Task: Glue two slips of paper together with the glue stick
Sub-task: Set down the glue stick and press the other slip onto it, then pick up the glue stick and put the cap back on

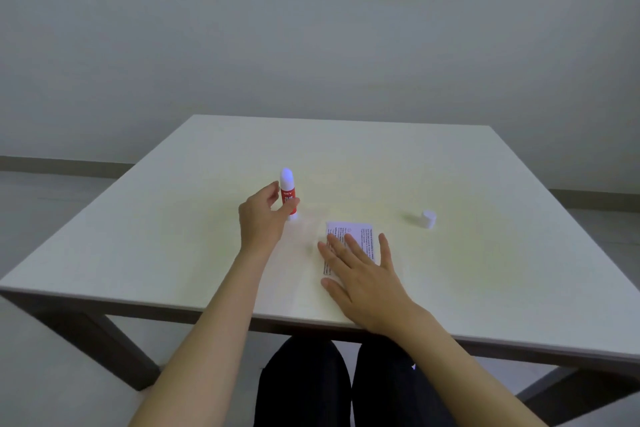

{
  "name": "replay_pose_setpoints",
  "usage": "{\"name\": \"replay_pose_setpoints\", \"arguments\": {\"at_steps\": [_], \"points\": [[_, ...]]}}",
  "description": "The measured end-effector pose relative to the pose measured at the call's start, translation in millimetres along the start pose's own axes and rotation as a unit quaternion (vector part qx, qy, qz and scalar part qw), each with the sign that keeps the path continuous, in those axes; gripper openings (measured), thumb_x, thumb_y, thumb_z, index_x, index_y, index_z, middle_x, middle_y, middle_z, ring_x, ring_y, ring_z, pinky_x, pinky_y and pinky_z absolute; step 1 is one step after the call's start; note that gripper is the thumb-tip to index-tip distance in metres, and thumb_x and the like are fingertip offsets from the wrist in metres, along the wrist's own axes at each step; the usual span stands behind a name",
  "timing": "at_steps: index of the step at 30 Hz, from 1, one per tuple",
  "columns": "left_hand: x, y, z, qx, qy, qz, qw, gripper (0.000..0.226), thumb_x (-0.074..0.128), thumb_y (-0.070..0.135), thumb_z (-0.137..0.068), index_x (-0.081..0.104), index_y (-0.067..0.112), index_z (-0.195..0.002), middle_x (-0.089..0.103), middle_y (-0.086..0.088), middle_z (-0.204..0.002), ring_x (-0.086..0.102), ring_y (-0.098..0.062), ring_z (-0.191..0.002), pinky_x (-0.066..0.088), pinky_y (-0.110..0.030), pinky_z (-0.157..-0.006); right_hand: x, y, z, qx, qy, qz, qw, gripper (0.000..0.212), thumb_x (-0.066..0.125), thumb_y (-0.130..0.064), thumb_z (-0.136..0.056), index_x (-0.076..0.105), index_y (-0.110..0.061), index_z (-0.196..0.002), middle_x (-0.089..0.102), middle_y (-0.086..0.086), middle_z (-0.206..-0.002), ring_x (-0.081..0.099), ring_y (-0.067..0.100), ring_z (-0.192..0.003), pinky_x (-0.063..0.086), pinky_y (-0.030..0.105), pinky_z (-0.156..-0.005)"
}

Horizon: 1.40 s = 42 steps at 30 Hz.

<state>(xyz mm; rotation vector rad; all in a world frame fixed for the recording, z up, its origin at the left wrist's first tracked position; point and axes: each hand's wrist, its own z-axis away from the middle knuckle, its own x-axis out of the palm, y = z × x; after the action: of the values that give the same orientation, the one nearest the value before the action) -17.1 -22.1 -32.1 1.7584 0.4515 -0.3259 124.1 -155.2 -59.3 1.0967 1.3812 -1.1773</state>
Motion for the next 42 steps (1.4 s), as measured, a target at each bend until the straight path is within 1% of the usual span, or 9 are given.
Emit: {"name": "replay_pose_setpoints", "arguments": {"at_steps": [7, 10, 14, 16, 24, 29, 32, 37, 42], "points": [[6.4, 14.5, -2.1, -0.019, 0.01, 0.07, 0.997, 0.024, 0.063, 0.026, -0.081, 0.065, 0.01, -0.062, 0.064, 0.008, -0.053, 0.049, -0.003, -0.052, 0.038, -0.023, -0.06, -16.4, 0.8, -3.1, 0.075, 0.146, -0.238, 0.957, 0.045, 0.045, -0.037, -0.096, 0.041, -0.027, -0.14, 0.042, -0.007, -0.149, 0.037, 0.012, -0.137, 0.011, 0.042, -0.118], [0.4, 34.2, 3.5, -0.056, -0.091, 0.255, 0.961, 0.009, 0.068, 0.021, -0.082, 0.072, 0.015, -0.077, 0.068, -0.004, -0.081, 0.061, -0.018, -0.079, 0.05, -0.033, -0.084, -35.5, 2.0, -11.3, 0.176, 0.2, -0.505, 0.821, 0.031, 0.055, -0.026, -0.093, 0.058, -0.024, -0.123, 0.066, -0.002, -0.116, 0.064, 0.013, -0.095, 0.045, 0.026, -0.084], [-4.5, 54.3, 15.5, -0.033, -0.199, 0.358, 0.912, 0.01, 0.062, 0.013, -0.088, 0.072, 0.014, -0.092, 0.075, -0.005, -0.093, 0.068, -0.025, -0.1, 0.05, -0.034, -0.097, -58.6, 13.4, -23.1, 0.251, 0.067, -0.766, 0.588, 0.033, 0.046, -0.036, -0.096, 0.057, -0.016, -0.12, 0.069, 0.008, -0.102, 0.067, 0.021, -0.074, 0.049, 0.03, -0.069], [-4.1, 59.2, 20.1, -0.021, -0.224, 0.365, 0.903, 0.012, 0.06, 0.012, -0.089, 0.07, 0.011, -0.096, 0.076, -0.004, -0.091, 0.069, -0.023, -0.098, 0.052, -0.029, -0.095, -63.6, 17.9, -24.1, 0.22, -0.017, -0.807, 0.548, 0.044, 0.038, -0.045, -0.097, 0.059, -0.012, -0.116, 0.073, 0.008, -0.091, 0.067, 0.021, -0.065, 0.046, 0.029, -0.063], [-3.6, 68.5, 30.3, -0.001, -0.213, 0.369, 0.905, 0.011, 0.06, 0.011, -0.089, 0.071, 0.01, -0.089, 0.075, -0.002, -0.085, 0.073, -0.022, -0.089, 0.056, -0.023, -0.079, -64.1, 14.8, -17.3, 0.12, -0.039, -0.836, 0.535, 0.024, 0.048, -0.024, -0.096, 0.065, -0.007, -0.097, 0.074, 0.004, -0.078, 0.066, 0.012, -0.062, 0.053, 0.02, -0.058], [2.7, 75.9, 38.8, 0.011, -0.179, 0.325, 0.928, 0.007, 0.07, 0.02, -0.078, 0.075, 0.024, -0.075, 0.077, -0.001, -0.082, 0.072, -0.027, -0.093, 0.05, -0.038, -0.095, -51.6, -1.6, -18.7, 0.155, 0.245, -0.563, 0.774, 0.018, 0.067, -0.006, -0.083, 0.05, -0.009, -0.088, 0.067, 0.001, -0.082, 0.065, 0.012, -0.068, 0.05, 0.02, -0.064], [5.5, 79.4, 42.6, 0.03, -0.171, 0.292, 0.941, 0.005, 0.071, 0.027, -0.074, 0.075, 0.024, -0.075, 0.077, -0.002, -0.085, 0.07, -0.023, -0.095, 0.047, -0.037, -0.097, -45.6, -0.7, -19.6, 0.174, 0.278, -0.455, 0.828, 0.029, 0.072, -0.015, -0.079, 0.046, -0.014, -0.091, 0.06, -0.011, -0.082, 0.057, 0.005, -0.064, 0.043, 0.017, -0.057], [-0.2, 77.9, 39.8, 0.022, -0.188, 0.311, 0.932, 0.006, 0.071, 0.028, -0.074, 0.075, 0.024, -0.076, 0.076, -0.006, -0.089, 0.071, -0.027, -0.096, 0.047, -0.045, -0.101, -70.6, 35.1, -19.3, 0.122, -0.054, -0.757, 0.64, 0.048, 0.037, -0.042, -0.098, 0.058, -0.003, -0.117, 0.072, 0.011, -0.094, 0.067, 0.02, -0.069, 0.052, 0.029, -0.066], [1.0, 78.3, 40.4, 0.023, -0.188, 0.339, 0.922, 0.014, 0.074, 0.032, -0.069, 0.075, 0.021, -0.076, 0.076, -0.007, -0.087, 0.07, -0.029, -0.097, 0.048, -0.046, -0.1, -78.6, 42.2, -16.3, 0.081, -0.035, -0.797, 0.598, 0.023, 0.052, -0.021, -0.092, 0.064, -0.002, -0.093, 0.071, 0.011, -0.077, 0.065, 0.013, -0.059, 0.053, 0.021, -0.057]]}}
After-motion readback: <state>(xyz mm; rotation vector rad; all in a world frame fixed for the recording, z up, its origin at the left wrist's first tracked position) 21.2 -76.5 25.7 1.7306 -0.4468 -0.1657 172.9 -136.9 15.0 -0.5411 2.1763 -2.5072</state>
